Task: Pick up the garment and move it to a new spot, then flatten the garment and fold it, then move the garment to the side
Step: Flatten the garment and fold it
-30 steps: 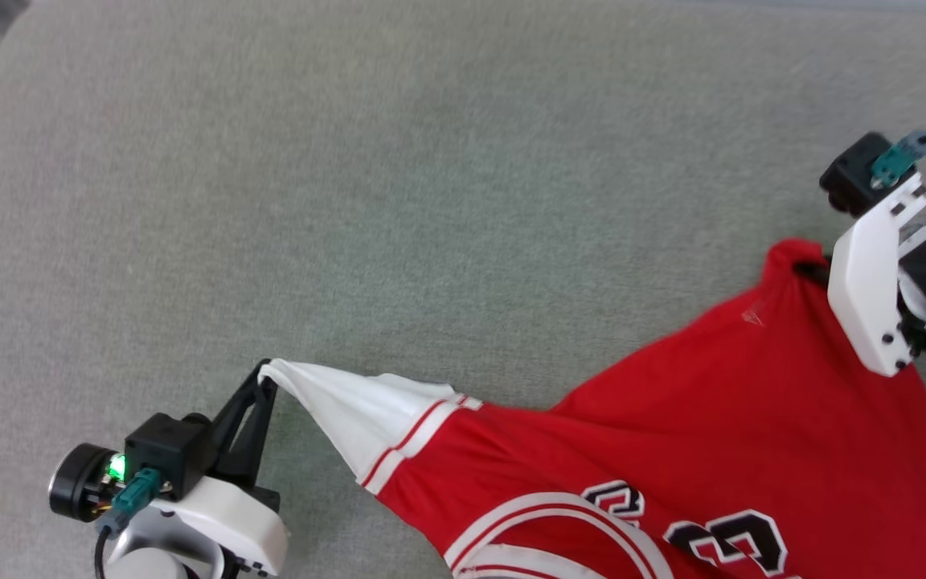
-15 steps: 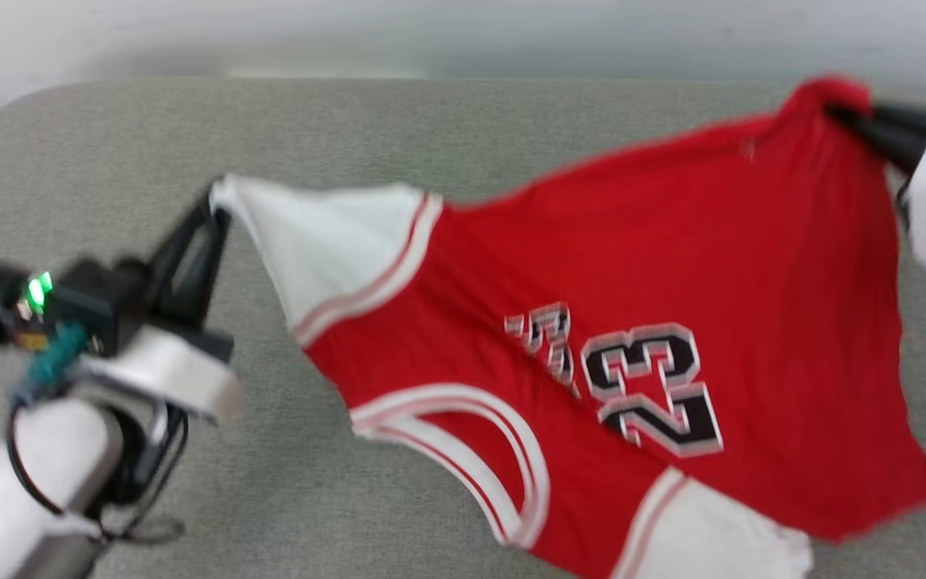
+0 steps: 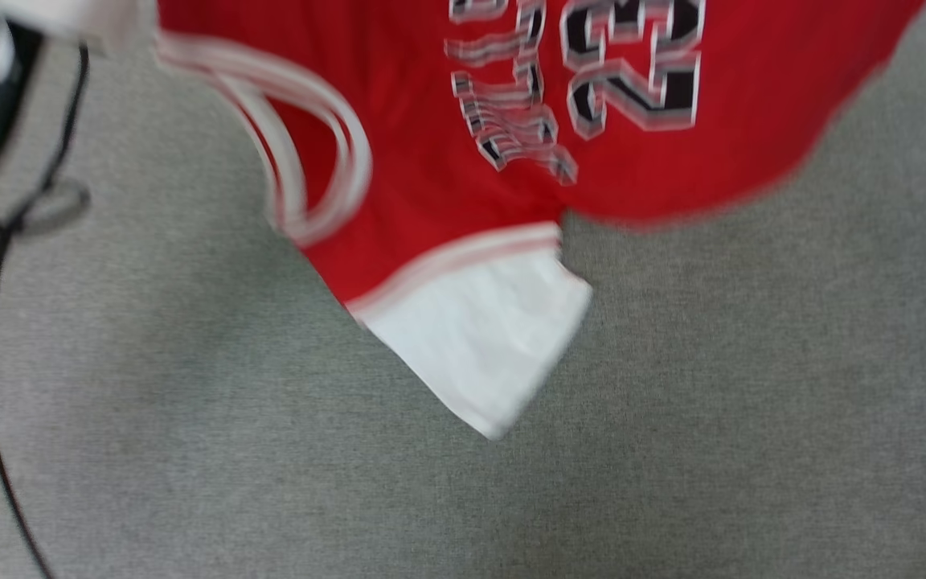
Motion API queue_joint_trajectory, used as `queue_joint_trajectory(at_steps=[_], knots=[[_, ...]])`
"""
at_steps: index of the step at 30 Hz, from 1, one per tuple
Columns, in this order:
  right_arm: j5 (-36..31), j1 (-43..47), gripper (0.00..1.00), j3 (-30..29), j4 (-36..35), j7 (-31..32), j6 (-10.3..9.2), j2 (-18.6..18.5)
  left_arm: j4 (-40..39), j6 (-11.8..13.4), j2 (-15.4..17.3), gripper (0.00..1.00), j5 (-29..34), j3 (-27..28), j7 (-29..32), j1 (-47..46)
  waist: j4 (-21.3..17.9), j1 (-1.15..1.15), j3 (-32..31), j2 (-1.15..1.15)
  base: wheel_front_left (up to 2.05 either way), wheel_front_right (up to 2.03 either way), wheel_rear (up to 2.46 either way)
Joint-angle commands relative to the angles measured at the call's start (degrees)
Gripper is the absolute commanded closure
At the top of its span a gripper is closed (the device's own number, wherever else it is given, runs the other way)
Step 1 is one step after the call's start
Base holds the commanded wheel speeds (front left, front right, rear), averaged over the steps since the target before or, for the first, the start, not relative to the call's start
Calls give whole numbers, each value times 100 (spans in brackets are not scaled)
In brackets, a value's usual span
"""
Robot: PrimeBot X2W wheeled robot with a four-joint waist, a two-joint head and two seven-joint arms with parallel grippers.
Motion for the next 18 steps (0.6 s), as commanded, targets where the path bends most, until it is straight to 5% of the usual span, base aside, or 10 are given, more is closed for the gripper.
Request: queue_joint_trajectory(at_steps=[1, 13, 18], knots=[[-158, -254, 100, -106, 123, -37, -4, 105, 126, -78, -71, 100, 73, 41, 15, -375, -74, 0, 245, 0, 0, 0, 0], [-1203, -2172, 100, -632, 1213, -389, -4, 886, 1658, -904, -646, 100, 363, 29, 26, -3211, -170, 0, 946, 0, 0, 0, 0], [-1406, -2787, 100, -472, 1505, -504, -4, 903, 2363, -1088, -799, 100, 456, -26, -155, -3937, -146, 0, 1097, 0, 0, 0, 0]])
